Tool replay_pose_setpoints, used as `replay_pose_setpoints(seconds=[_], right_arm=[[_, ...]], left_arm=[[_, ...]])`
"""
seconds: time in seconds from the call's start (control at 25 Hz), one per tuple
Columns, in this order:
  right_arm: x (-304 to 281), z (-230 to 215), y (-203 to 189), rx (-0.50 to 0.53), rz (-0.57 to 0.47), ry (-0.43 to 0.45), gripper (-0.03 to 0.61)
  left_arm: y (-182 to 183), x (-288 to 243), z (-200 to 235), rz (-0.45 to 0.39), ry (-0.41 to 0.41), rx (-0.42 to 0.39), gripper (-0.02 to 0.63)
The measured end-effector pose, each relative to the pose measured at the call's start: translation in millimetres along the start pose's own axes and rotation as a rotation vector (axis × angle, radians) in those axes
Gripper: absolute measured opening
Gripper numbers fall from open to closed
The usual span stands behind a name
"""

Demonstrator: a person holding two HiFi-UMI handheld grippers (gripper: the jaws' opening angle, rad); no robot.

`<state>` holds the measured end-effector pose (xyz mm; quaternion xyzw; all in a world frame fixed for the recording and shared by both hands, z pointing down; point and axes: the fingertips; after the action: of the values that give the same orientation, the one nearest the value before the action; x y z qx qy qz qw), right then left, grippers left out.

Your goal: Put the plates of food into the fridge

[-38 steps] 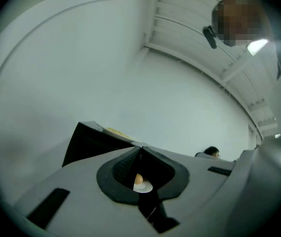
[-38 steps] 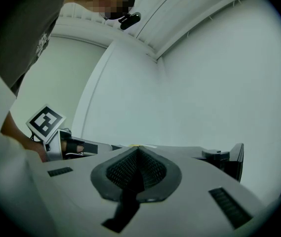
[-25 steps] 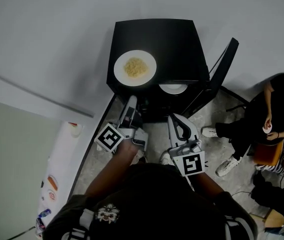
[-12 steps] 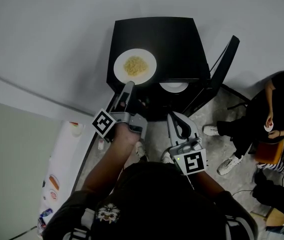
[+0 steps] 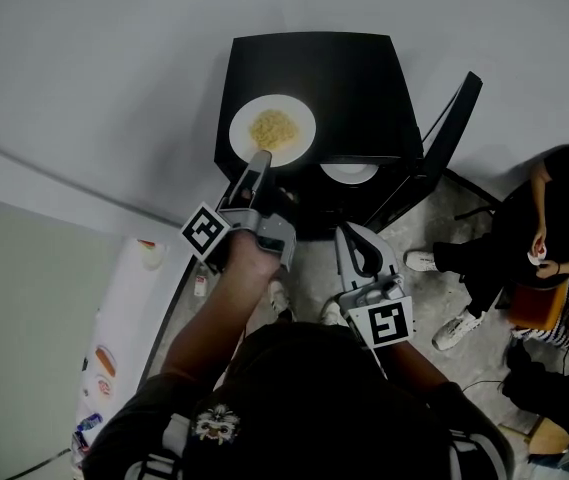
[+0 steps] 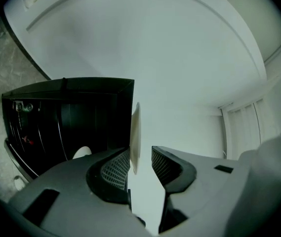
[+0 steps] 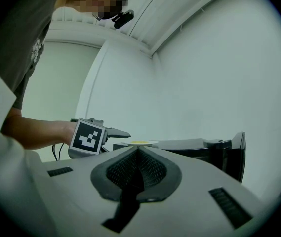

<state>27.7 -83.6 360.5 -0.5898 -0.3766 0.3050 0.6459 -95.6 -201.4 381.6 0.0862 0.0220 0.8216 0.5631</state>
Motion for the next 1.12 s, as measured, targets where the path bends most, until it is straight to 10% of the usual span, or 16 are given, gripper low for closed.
replay_pose_setpoints(seconds=[0.24,1.12], right_arm=[[5,3,-2,-0.008,0.013,-0.007,0.025],[10,-22,-7,0.000,0.029,-0.040,0.025]], left_arm=[[2,1,5,-0.007,0.041,-0.008,0.055],[-34,34,4,0.077,0.011,-0.070,0.032]])
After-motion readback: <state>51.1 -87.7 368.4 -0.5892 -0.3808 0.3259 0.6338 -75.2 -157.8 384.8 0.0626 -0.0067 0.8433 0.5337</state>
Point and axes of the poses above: the fingertips, and each gripper's own axes: x backward along the fingers, z to its left, y out of its top, and after that the axes turned 3 degrees about x, right-handed
